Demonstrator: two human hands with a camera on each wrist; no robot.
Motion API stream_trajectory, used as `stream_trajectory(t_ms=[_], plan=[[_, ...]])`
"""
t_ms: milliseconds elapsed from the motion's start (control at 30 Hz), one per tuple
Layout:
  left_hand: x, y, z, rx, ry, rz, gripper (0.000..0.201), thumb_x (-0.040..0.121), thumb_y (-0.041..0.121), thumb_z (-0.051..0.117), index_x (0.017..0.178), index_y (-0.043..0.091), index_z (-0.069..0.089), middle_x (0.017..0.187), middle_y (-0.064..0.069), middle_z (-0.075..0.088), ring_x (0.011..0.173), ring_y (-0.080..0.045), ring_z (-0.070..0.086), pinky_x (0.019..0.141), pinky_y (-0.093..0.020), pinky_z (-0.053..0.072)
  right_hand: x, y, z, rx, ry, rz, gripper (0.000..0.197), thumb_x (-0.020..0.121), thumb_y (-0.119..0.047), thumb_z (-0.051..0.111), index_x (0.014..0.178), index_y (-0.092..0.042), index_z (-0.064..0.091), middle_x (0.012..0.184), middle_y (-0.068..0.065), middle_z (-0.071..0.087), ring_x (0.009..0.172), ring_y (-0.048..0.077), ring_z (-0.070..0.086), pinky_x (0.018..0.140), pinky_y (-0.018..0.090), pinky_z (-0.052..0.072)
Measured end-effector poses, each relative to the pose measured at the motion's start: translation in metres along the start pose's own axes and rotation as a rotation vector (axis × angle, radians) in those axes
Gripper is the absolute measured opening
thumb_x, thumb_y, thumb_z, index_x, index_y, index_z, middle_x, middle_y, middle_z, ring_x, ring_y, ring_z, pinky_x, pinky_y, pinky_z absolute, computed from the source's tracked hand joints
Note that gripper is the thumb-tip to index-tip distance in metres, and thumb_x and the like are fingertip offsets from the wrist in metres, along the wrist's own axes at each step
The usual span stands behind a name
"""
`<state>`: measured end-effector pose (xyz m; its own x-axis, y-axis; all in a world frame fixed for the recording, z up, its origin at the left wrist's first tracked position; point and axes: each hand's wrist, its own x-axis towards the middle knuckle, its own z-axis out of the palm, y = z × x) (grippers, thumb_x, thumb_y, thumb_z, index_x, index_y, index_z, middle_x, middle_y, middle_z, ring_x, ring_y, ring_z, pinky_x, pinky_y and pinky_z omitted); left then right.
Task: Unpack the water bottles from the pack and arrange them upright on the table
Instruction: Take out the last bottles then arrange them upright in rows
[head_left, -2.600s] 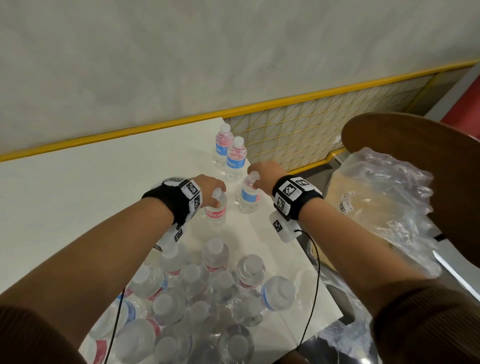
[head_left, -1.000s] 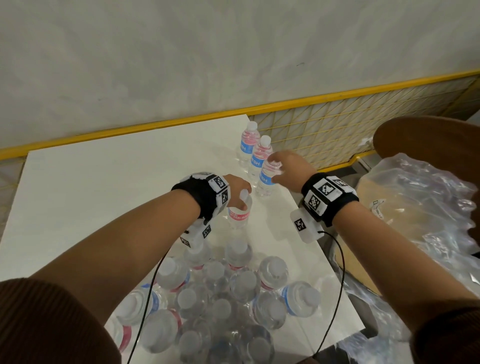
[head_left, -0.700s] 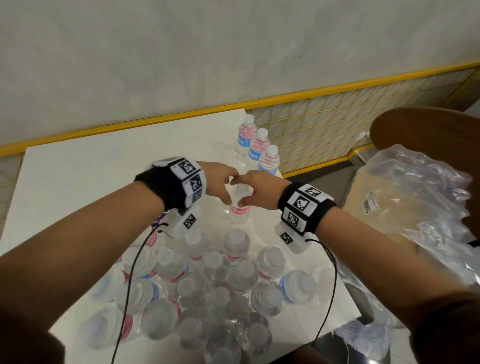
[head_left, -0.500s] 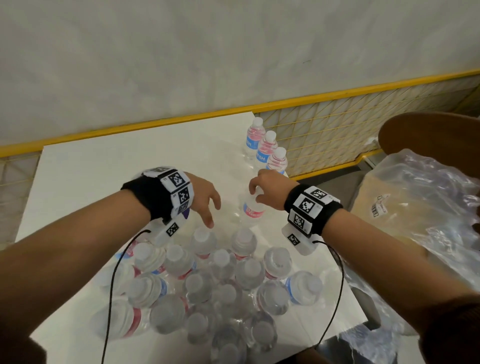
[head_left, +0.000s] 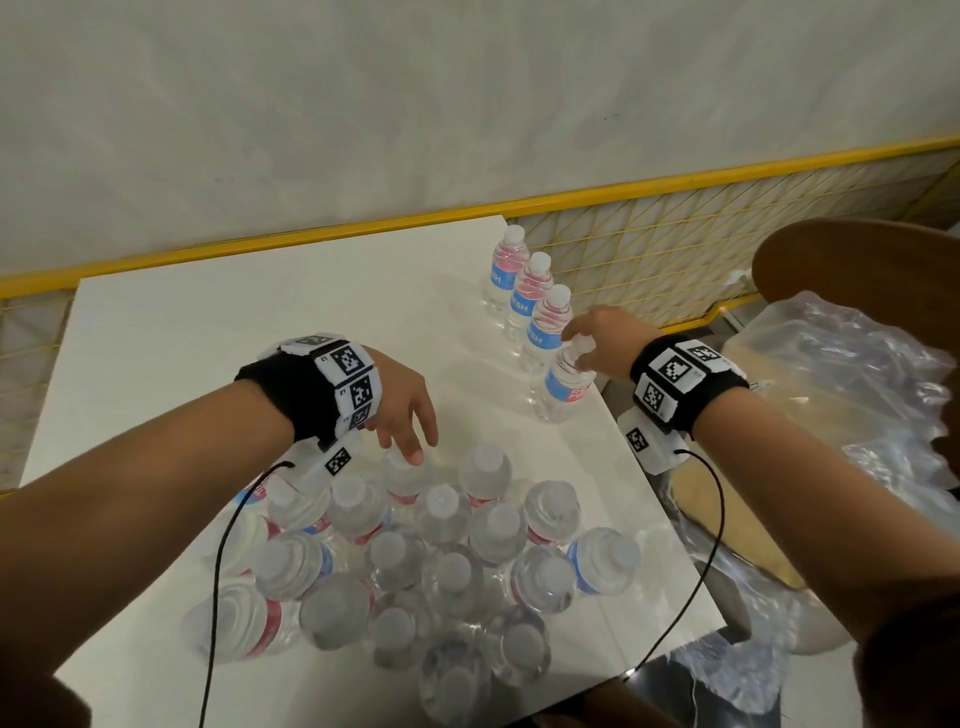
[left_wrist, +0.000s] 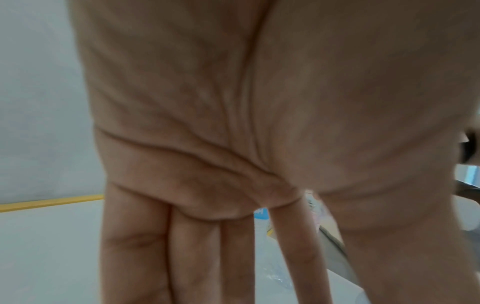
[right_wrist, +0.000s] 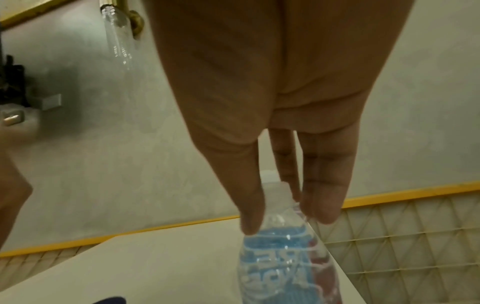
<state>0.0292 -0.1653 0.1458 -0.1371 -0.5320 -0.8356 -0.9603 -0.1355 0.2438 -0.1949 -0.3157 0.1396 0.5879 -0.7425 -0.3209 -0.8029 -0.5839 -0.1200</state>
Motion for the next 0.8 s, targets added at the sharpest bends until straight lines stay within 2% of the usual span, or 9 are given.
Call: stream_trajectory(t_ms=[67,167,300,367,433,533,700,800], plan=[[-0.001,-0.005,0.003,-0.054,-0.003,-0.003,0.044,0.075,0.048,0.073,0.118,0.038,0.064,0.106,0.004,0.073,0.089,-0.005,0.069,0.091,-0.03,0.055,0.002,0.002,0.0,0.023,0.01,0.044,0.045,0.086,-0.03,0.064,0.128,-0.017,0.057,0.122,0.01,0.058,0.113,0.026,0.053,0.083,0.029,0.04],[-0.003,-0.009,0.006,-0.11,0.013,0.0,0.039,0.077,0.046,0.072,0.115,0.039,0.065,0.106,0.005,0.072,0.09,-0.005,0.069,0.088,-0.027,0.054,0.005,0.003,-0.002,0.003,0.009,0.058,0.038,0.087,-0.027,0.063,0.123,-0.013,0.061,0.118,0.011,0.063,0.109,0.027,0.057,0.078,0.027,0.039],[-0.004,-0.01,0.009,-0.143,0.024,-0.001,0.038,0.077,0.046,0.073,0.114,0.039,0.065,0.107,0.005,0.072,0.09,-0.005,0.069,0.09,-0.029,0.053,0.007,0.007,-0.004,-0.019,0.011,0.033,0.034,0.088,-0.012,0.059,0.122,-0.015,0.063,0.121,0.012,0.063,0.111,0.028,0.056,0.089,0.031,0.044],[-0.004,-0.009,0.008,-0.146,0.027,0.001,0.038,0.077,0.046,0.073,0.114,0.039,0.065,0.106,0.006,0.072,0.089,-0.005,0.068,0.088,-0.026,0.053,0.007,0.01,-0.005,-0.009,0.013,0.027,0.036,0.088,-0.008,0.057,0.121,-0.018,0.064,0.122,0.011,0.062,0.11,0.028,0.056,0.089,0.032,0.045],[-0.003,-0.01,0.008,-0.147,0.026,0.002,0.038,0.078,0.046,0.072,0.115,0.038,0.065,0.107,0.006,0.072,0.091,-0.006,0.068,0.087,-0.025,0.053,0.007,0.013,-0.005,0.028,0.025,0.044,0.042,0.087,-0.01,0.06,0.127,-0.02,0.059,0.125,0.01,0.061,0.113,0.028,0.056,0.09,0.032,0.044],[-0.002,-0.011,0.009,-0.152,0.028,0.004,0.038,0.078,0.046,0.072,0.114,0.039,0.065,0.108,0.006,0.072,0.092,-0.005,0.069,0.088,-0.025,0.052,0.005,0.012,-0.002,0.041,0.013,0.101,0.058,0.082,-0.022,0.07,0.136,-0.019,0.048,0.129,0.01,0.058,0.117,0.029,0.054,0.091,0.033,0.045],[-0.002,-0.011,0.009,-0.159,0.024,0.017,0.035,0.078,0.045,0.072,0.112,0.04,0.066,0.104,0.009,0.072,0.091,-0.005,0.069,0.086,-0.024,0.052,0.013,0.01,0.002,-0.03,-0.014,0.1,0.046,0.085,-0.02,0.067,0.129,-0.015,0.054,0.124,0.012,0.06,0.114,0.03,0.054,0.08,0.029,0.039],[-0.002,-0.011,0.01,-0.158,0.021,0.02,0.034,0.078,0.045,0.073,0.111,0.04,0.067,0.103,0.008,0.073,0.09,-0.005,0.068,0.086,-0.026,0.052,0.015,0.006,0.0,-0.022,-0.015,0.097,0.042,0.087,-0.016,0.064,0.128,-0.013,0.056,0.122,0.012,0.061,0.113,0.03,0.055,0.086,0.032,0.044]])
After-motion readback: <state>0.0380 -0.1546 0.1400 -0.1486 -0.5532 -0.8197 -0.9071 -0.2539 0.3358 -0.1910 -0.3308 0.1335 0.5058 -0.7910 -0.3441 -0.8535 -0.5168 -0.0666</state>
